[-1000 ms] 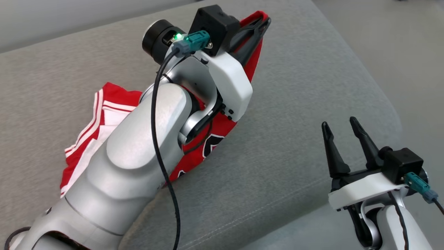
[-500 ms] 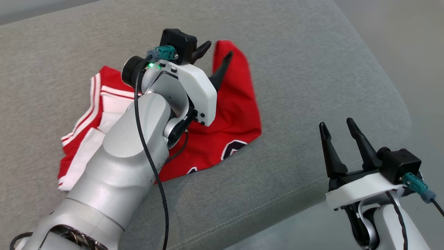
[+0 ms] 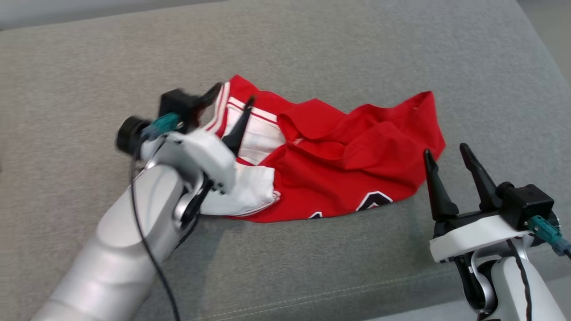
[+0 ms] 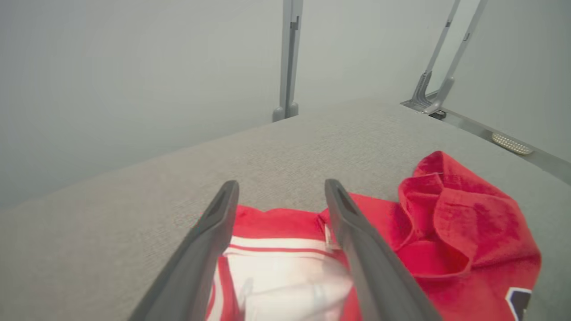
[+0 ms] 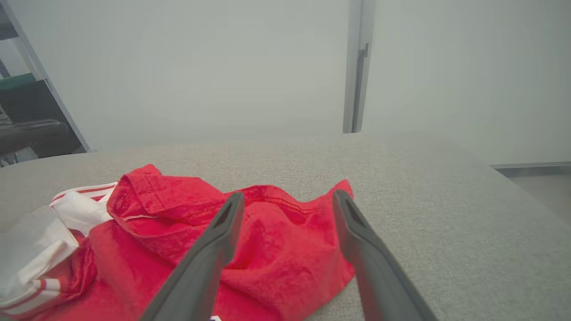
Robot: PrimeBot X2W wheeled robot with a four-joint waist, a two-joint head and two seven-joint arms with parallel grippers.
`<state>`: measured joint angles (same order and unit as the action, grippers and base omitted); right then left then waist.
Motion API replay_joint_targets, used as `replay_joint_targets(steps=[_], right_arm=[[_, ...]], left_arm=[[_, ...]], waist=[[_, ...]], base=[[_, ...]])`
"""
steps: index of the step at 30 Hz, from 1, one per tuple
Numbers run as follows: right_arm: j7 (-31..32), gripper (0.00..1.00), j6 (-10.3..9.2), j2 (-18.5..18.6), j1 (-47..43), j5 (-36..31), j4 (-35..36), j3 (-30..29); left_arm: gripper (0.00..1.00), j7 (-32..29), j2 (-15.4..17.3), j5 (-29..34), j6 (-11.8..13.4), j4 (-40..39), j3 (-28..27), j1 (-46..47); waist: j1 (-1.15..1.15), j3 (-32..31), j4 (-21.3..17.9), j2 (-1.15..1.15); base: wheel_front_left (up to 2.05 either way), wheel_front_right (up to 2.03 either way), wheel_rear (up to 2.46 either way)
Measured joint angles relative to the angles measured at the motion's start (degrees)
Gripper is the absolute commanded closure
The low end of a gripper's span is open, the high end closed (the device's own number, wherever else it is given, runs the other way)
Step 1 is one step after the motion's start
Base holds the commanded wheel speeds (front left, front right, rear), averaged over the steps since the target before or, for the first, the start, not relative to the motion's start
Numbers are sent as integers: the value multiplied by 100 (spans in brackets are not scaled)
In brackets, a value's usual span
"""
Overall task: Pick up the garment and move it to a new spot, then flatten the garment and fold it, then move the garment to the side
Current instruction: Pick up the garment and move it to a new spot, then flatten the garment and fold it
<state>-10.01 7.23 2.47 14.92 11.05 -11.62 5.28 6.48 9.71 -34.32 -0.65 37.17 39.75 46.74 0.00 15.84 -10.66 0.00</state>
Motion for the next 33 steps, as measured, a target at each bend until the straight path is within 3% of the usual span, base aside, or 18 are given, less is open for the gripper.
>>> replay_joint_targets(steps=[11,16,23,33], right_arm=[[146,0,0,27,-324,-102,188,-229],[194,0,0,68,-504,-111,235,-288],[302,0,0,99,-792,-152,354,-307],[456,0,0,71,-1429,-155,680,-346]], left_arm=[[0,576,1139,-323,1100,-1839,-940,-2031],[0,669,1506,-477,1430,-2601,-1298,-3067],[0,719,1788,-530,1700,-3266,-1513,-4120],[0,743,1893,-667,1947,-3694,-1659,-5067]], waist=[[0,-549,613,0],[0,-773,774,0],[0,-1113,882,0],[0,-1527,950,0]], base=[[0,0,0],[0,0,0],[0,0,0],[0,0,0]])
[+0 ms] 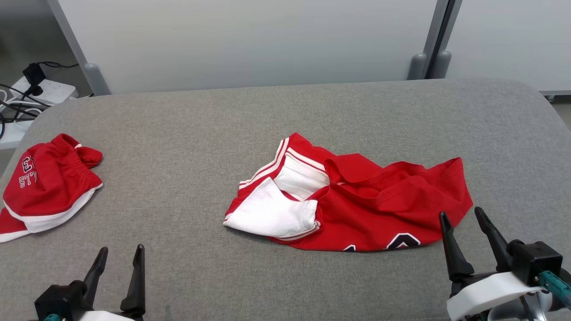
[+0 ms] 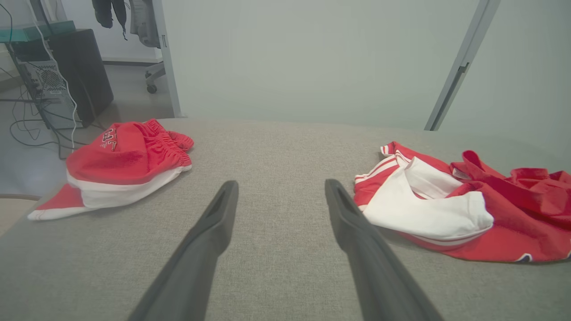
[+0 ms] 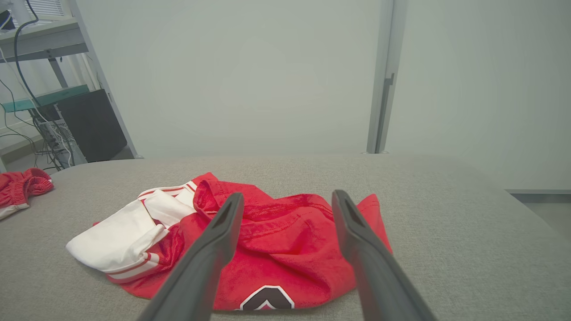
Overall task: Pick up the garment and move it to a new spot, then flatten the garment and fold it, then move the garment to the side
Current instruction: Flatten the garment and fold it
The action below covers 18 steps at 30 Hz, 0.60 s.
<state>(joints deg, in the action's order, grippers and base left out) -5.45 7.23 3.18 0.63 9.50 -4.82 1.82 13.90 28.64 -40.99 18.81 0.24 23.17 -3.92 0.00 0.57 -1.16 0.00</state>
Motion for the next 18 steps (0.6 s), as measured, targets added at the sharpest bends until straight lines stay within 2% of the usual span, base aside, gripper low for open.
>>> replay_joint_targets(steps=[7,18], right_arm=[[90,0,0,-64,-39,0,102,36],[157,0,0,-58,7,-21,149,207]], left_arm=[[0,-35,102,1,144,-231,0,-60],[0,-136,103,-14,200,-383,12,-49]], waist=[[0,21,-17,0],[0,176,16,0]], base=[[0,0,0],[0,0,0]])
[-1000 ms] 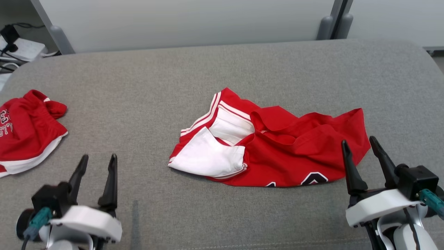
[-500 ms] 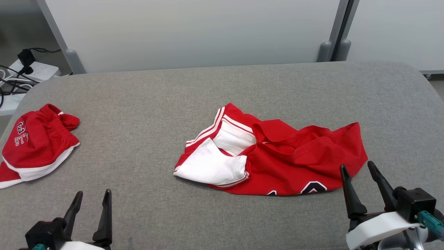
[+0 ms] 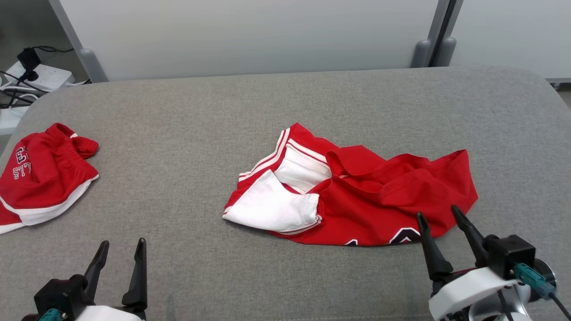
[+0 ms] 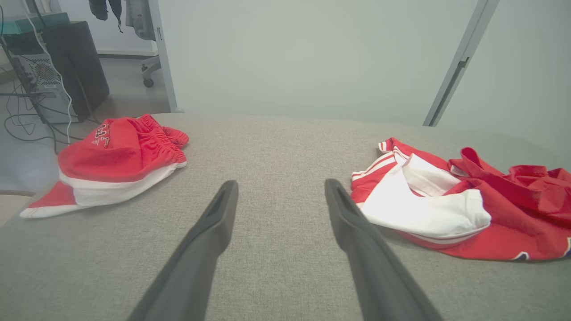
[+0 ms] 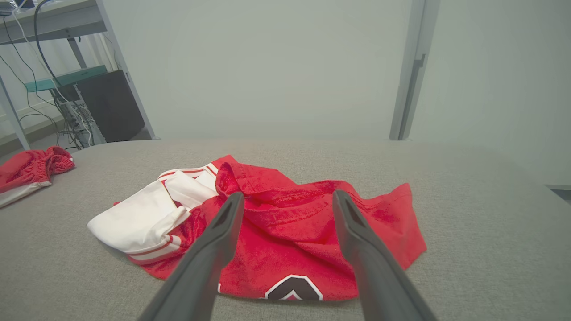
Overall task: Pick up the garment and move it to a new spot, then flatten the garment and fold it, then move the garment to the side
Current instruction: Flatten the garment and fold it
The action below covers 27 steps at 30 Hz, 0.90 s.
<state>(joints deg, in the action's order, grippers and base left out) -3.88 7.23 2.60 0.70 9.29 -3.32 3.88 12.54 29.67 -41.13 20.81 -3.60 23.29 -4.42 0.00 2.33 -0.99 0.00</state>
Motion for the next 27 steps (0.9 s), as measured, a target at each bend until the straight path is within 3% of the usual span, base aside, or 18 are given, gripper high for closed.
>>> replay_joint_targets(steps=[14,27], right_arm=[[167,0,1,679,1838,221,-1958,1246],[149,0,1,835,2965,443,-3771,1689]], left_arm=[[0,-49,-20,365,-112,-114,375,702],[0,146,-615,485,-301,357,401,1143]], waist=[[0,377,640,0],[0,580,1401,0]], base=[[0,0,0],[0,0,0]])
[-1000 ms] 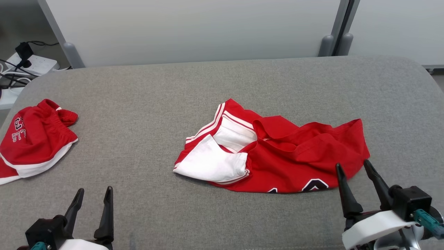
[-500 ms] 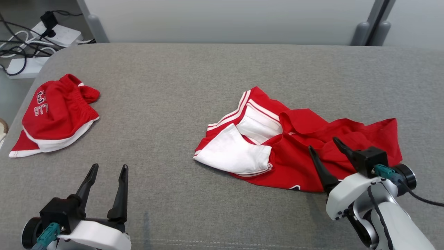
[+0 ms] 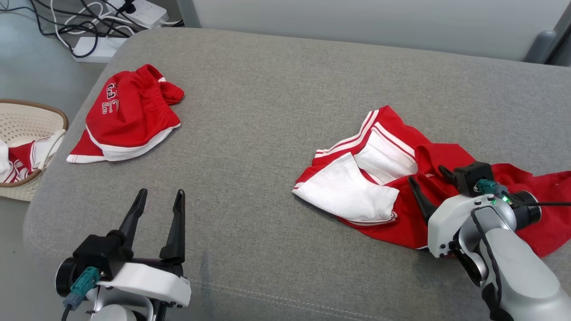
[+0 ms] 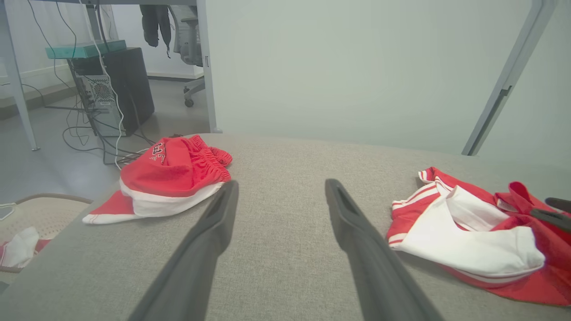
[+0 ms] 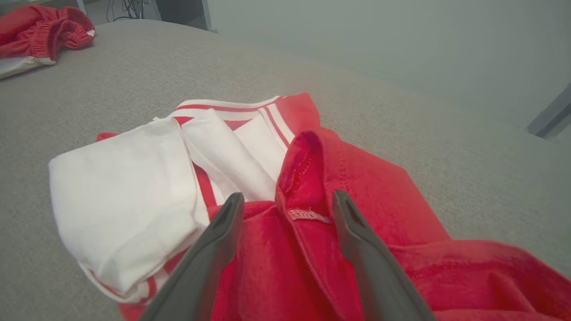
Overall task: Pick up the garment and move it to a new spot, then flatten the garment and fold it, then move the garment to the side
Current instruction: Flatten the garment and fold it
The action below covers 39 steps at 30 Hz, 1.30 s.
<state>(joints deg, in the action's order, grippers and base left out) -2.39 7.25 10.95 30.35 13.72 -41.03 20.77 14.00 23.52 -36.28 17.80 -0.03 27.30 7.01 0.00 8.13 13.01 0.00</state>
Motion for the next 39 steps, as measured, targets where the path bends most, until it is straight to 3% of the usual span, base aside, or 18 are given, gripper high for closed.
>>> replay_joint_targets(steps=[5,7,8,9,19,24,36,37,38,39], right_arm=[[-2,0,0,-27,357,8,-558,103],[1,53,0,-53,502,19,-790,194],[1,70,0,-74,563,44,-878,213],[0,100,0,-91,623,70,-970,223],[-625,100,0,-55,821,576,-1218,134],[-744,100,0,84,609,1278,-641,-5],[-49,100,-1,589,-744,2437,949,163],[-44,93,-1,589,-837,2481,1022,155],[-31,44,-1,584,-926,2492,1076,137],[-32,0,-1,568,-1012,2537,1132,100]], left_arm=[[0,22,-131,57,-119,135,-18,168],[0,23,-160,64,-171,211,-32,182],[0,23,-180,77,-197,246,-35,182],[0,23,-209,96,-221,274,-45,182],[0,24,-333,190,-415,471,-154,281],[0,24,-411,250,-470,521,-254,279],[0,25,-442,372,-623,630,-369,267],[0,25,-441,387,-623,643,-377,267],[0,25,-439,392,-624,658,-383,266],[0,25,-436,392,-661,666,-391,265]], waist=[[0,79,66,0],[0,107,72,0],[0,120,72,0],[0,132,73,0],[0,113,12,0],[0,57,-132,0],[0,11,-612,0],[0,10,-635,0],[0,8,-660,0],[0,6,-687,0]], base=[[0,0,0],[0,0,0],[0,0,0],[0,0,0],[0,0,0],[0,0,0],[0,0,0],[0,0,0],[0,0,0],[0,0,0]])
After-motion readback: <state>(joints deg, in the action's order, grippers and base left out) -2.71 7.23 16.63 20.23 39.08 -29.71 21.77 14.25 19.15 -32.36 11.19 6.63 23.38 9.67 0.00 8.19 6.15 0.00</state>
